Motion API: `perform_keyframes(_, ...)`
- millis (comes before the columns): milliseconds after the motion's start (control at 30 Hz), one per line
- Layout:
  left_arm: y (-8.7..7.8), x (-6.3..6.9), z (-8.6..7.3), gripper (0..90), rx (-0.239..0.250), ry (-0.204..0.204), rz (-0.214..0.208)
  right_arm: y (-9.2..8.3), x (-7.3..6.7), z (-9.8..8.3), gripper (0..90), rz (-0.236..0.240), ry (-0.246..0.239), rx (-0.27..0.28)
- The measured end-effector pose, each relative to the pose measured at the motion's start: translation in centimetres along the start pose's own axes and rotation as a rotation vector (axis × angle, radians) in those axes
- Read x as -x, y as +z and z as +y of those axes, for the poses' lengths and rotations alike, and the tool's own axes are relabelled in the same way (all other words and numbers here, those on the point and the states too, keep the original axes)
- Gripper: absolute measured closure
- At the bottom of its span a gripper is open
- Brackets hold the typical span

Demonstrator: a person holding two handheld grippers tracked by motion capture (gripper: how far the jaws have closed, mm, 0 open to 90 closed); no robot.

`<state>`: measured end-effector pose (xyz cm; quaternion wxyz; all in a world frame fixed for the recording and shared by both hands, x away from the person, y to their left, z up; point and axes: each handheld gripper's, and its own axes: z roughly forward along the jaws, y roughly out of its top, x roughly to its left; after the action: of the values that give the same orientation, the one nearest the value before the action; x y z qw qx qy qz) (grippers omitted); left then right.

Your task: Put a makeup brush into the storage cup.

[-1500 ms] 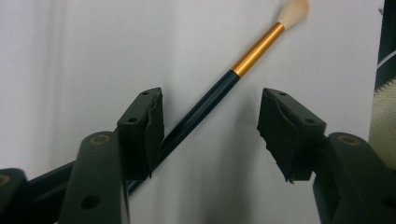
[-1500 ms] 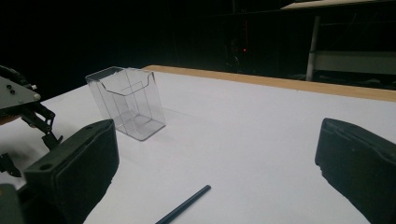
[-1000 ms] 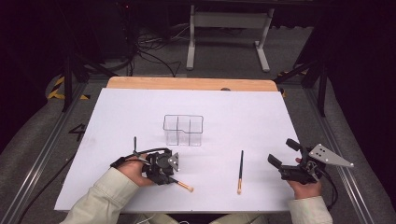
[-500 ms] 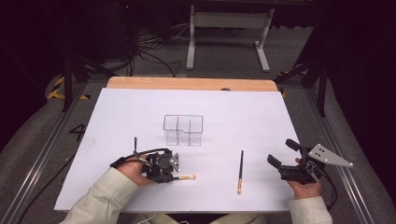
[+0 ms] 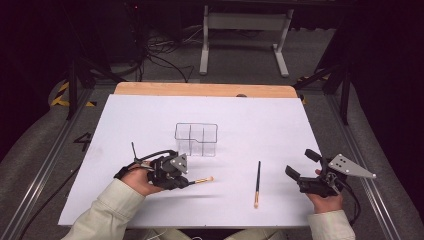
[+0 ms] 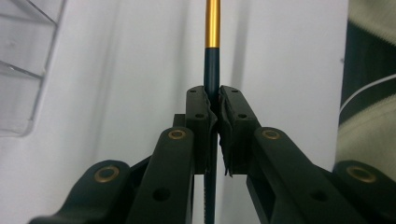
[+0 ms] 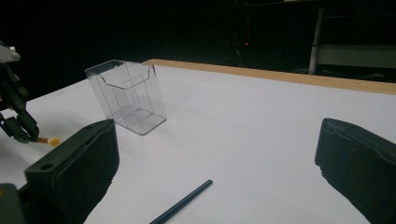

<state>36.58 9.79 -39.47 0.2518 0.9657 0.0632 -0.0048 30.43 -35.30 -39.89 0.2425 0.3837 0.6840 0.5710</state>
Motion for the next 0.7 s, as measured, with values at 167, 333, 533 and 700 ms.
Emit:
perform_keyframes(167, -1.0, -0.1, 0.0, 82.7, 0.074, -0.013, 0.015, 0.1, 0.0, -0.1, 0.1, 0.001, -0.002, -0.005)
perform_keyframes(333, -1.5, 0.0, 0.0, 82.7, 0.135, -0.023, 0.036, 0.2, -0.1, -0.1, 0.1, 0.002, -0.005, -0.010)
perform_keyframes(533, -2.6, -0.1, -0.3, 82.7, 0.238, -0.043, 0.049, 0.3, 0.0, -0.1, 0.1, 0.002, -0.004, -0.014)
perform_keyframes(700, -3.5, -0.4, -0.7, 82.7, 0.340, -0.066, 0.056, 0.3, 0.0, -0.2, 0.1, 0.002, -0.004, -0.013)
